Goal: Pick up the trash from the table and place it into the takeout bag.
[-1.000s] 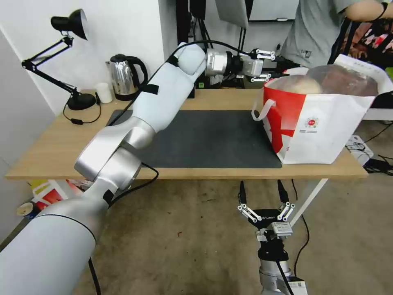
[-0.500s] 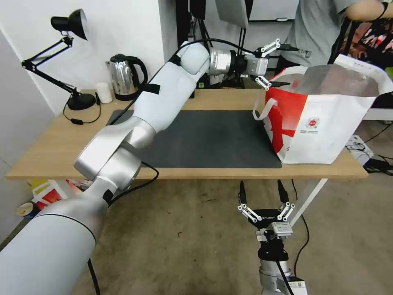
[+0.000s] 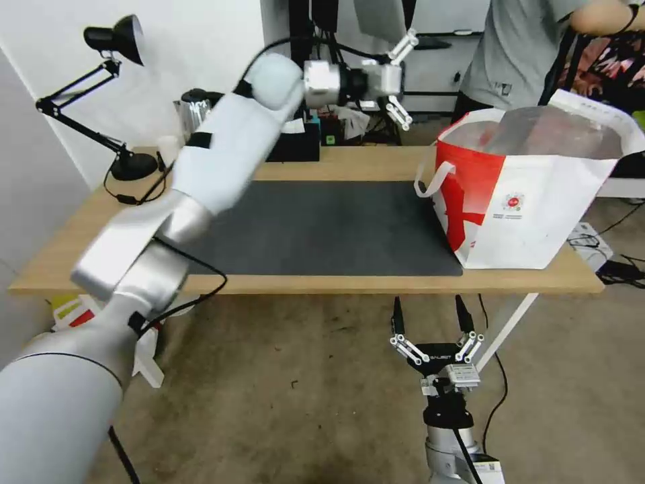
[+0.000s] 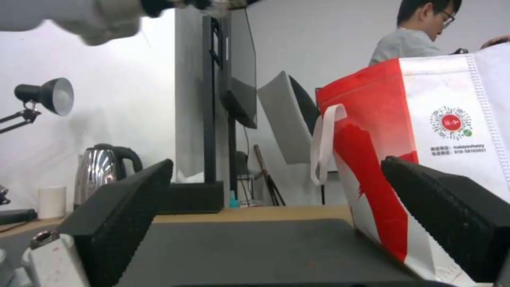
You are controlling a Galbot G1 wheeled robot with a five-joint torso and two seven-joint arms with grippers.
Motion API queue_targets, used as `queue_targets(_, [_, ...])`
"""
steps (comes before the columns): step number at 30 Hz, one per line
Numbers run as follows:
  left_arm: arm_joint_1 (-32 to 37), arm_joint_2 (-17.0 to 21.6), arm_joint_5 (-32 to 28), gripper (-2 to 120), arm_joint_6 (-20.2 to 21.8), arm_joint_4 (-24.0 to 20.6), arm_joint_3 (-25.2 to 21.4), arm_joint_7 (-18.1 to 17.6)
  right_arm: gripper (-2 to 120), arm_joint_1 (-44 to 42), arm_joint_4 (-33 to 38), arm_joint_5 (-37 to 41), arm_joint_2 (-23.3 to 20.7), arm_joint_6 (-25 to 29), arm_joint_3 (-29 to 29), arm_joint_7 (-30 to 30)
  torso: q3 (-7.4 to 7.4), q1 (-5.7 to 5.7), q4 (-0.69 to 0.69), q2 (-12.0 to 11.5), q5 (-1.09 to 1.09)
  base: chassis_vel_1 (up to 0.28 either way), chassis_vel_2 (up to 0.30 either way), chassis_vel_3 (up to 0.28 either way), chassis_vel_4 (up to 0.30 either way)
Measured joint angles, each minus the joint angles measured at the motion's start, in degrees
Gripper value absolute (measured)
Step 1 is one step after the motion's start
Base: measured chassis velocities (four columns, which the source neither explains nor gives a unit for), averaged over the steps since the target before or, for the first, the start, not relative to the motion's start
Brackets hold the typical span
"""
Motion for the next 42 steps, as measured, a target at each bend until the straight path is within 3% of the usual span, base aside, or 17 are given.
queue_targets(3, [1.26,3.25,-2.69,100,1.35,-2.72,0.13,-1.31,100,0.0,0.0,0.0,0.01,0.0,0.0,0.0,0.0,0.0,0.03,-0.01,-0.02,0.0,0.0,0.0,0.0])
queue_targets(6, [4.13,9.18,-6.54,100,3.11,-7.79,-0.72,-3.35,100,0.0,0.0,0.0,0.0,0.0,0.0,0.0,0.0,0.0,0.04,-0.01,-0.01,0.0,0.0,0.0,0.0])
queue_targets(12, [8.57,14.92,-10.37,100,4.7,-13.95,-2.81,-6.41,100,0.0,0.0,0.0,0.0,0.0,0.0,0.0,0.0,0.0,0.02,-0.01,-0.01,0.0,0.0,0.0,0.0])
queue_targets(15, [13.33,18.92,-12.1,100,5.71,-19.24,-5.98,-9.05,100,0.0,0.0,0.0,0.01,0.0,-0.01,0.0,-0.01,0.0,0.03,-0.01,-0.01,0.0,0.0,0.0,0.0])
queue_targets(18, [16.05,20.53,-12.64,100,6.15,-21.78,-8.28,-10.11,100,0.0,0.0,0.0,0.01,0.0,0.0,0.0,-0.01,0.0,0.02,-0.01,-0.01,0.0,0.0,0.0,0.0])
queue_targets(23, [22.26,24.06,-14.22,100,6.91,-27.21,-14.32,-13.22,100,0.0,0.0,0.0,0.01,0.0,0.0,0.0,-0.01,0.0,0.01,-0.01,0.0,0.0,0.0,0.0,0.0])
queue_targets(24, [25.09,25.42,-15.09,100,7.29,-29.51,-17.22,-14.67,100,-0.01,0.0,0.0,0.01,0.0,0.0,0.0,-0.01,0.0,0.02,0.0,0.0,0.0,0.0,0.0,0.0])
queue_targets(25, [25.09,25.42,-15.09,100,7.29,-29.51,-17.22,-14.67,100,-0.01,0.0,0.0,0.01,0.0,0.0,0.0,-0.01,0.0,0.02,0.0,0.0,0.0,0.0,0.0,0.0])
queue_targets(28, [31.26,27.41,-16.27,100,7.88,-33.62,-22.48,-16.82,100,-0.01,0.0,0.0,0.01,0.0,0.0,0.0,-0.01,0.0,0.0,0.0,0.0,0.0,0.0,0.0,0.0])
queue_targets(29, [35.56,28.42,-16.88,100,8.02,-36.01,-26.15,-17.76,100,0.0,0.0,0.0,0.01,0.0,0.0,0.0,-0.01,0.0,0.03,0.0,-0.01,0.0,0.0,0.0,0.0])
queue_targets(31, [37.83,28.74,-17.11,100,8.05,-37.17,-28.29,-18.07,100,0.0,0.0,0.0,0.01,0.0,0.0,0.0,0.0,-0.01,0.05,0.0,-0.02,0.0,0.0,0.0,0.0])
queue_targets(34, [43.69,28.83,-17.76,100,8.22,-40.2,-34.32,-19.2,100,0.0,0.0,0.0,-0.01,0.0,-0.01,0.0,-0.01,0.0,0.01,0.0,0.0,0.0,0.0,0.0,0.0])
queue_targets(42, [54.44,27.69,-19.04,100,8.34,-45.24,-43.84,-20.84,100,0.0,0.0,0.0,0.01,0.0,-0.01,0.0,-0.01,-0.01,0.03,0.0,0.0,0.0,0.0,0.0,0.0])
